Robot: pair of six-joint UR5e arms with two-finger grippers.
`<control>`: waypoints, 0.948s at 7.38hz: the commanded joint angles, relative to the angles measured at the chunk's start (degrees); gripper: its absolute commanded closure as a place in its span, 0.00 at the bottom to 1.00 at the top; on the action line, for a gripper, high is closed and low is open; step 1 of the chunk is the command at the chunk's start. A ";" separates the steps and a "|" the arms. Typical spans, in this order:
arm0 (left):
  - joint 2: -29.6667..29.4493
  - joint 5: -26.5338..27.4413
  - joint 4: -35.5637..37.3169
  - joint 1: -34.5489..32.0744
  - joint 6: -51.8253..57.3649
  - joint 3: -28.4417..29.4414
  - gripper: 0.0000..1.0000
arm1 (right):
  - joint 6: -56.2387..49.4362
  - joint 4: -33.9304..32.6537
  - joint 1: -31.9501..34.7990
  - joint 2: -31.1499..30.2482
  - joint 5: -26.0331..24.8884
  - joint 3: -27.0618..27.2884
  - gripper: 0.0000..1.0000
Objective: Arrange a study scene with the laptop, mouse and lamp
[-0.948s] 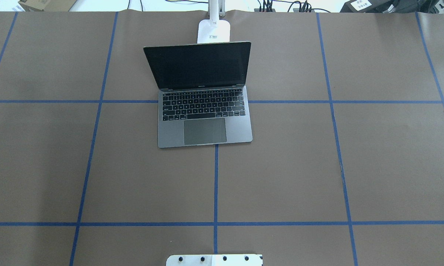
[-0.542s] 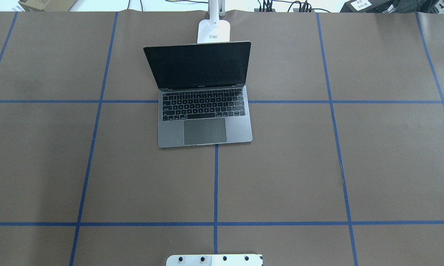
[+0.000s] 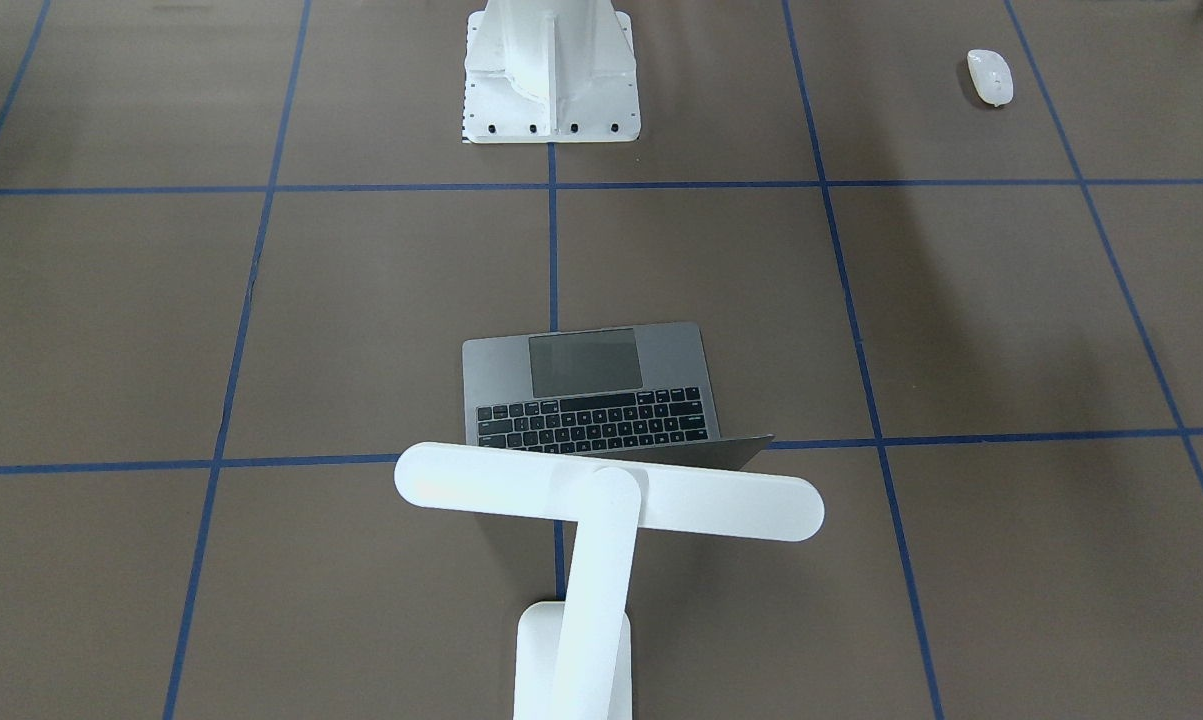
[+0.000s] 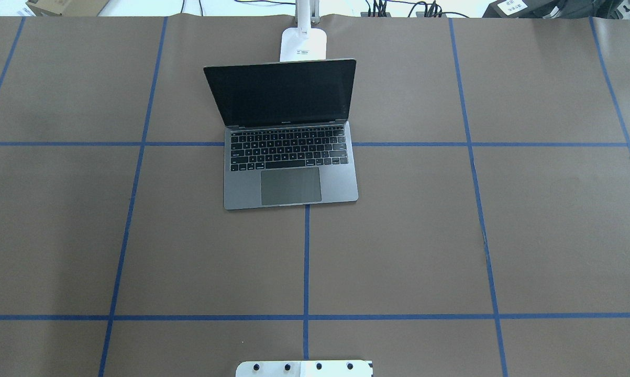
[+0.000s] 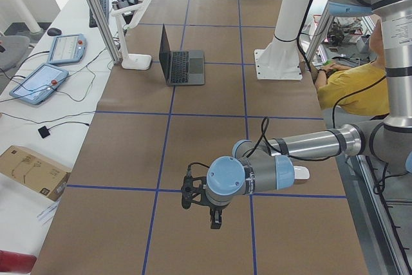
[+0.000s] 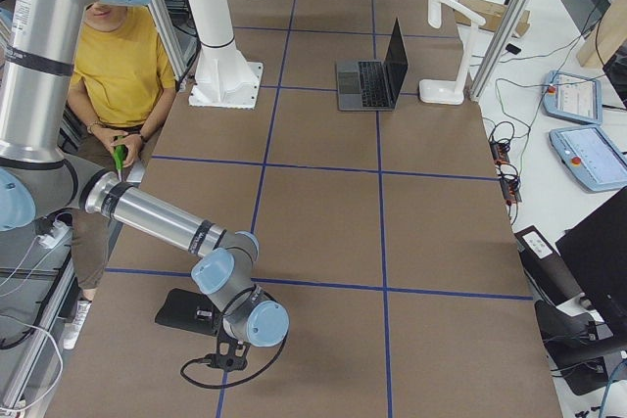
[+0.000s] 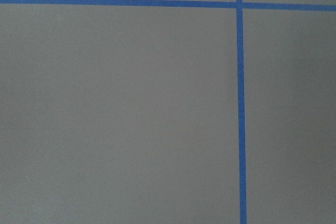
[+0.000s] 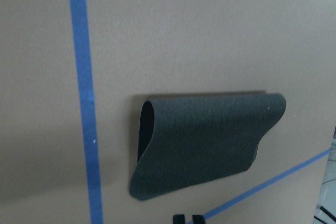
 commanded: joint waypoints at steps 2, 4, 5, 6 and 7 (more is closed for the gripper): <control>0.05 0.00 0.00 -0.09 0.00 -0.05 0.00 | 0.46 0.97 -0.34 1.91 -1.60 -3.37 0.58; 0.05 0.00 0.00 -0.09 0.09 -0.05 0.00 | 0.55 0.97 -0.52 1.91 -0.90 -3.82 0.59; 0.05 0.00 0.00 -0.09 0.09 0.04 0.00 | 0.46 1.06 -0.60 1.91 -0.03 -5.13 0.59; 0.05 0.00 0.00 -0.09 0.09 -0.05 0.00 | 0.37 1.06 -0.60 1.91 0.42 -5.49 0.59; 0.05 0.00 0.00 -0.09 0.09 -0.05 0.00 | 0.55 1.14 -0.60 1.82 0.77 -5.75 0.58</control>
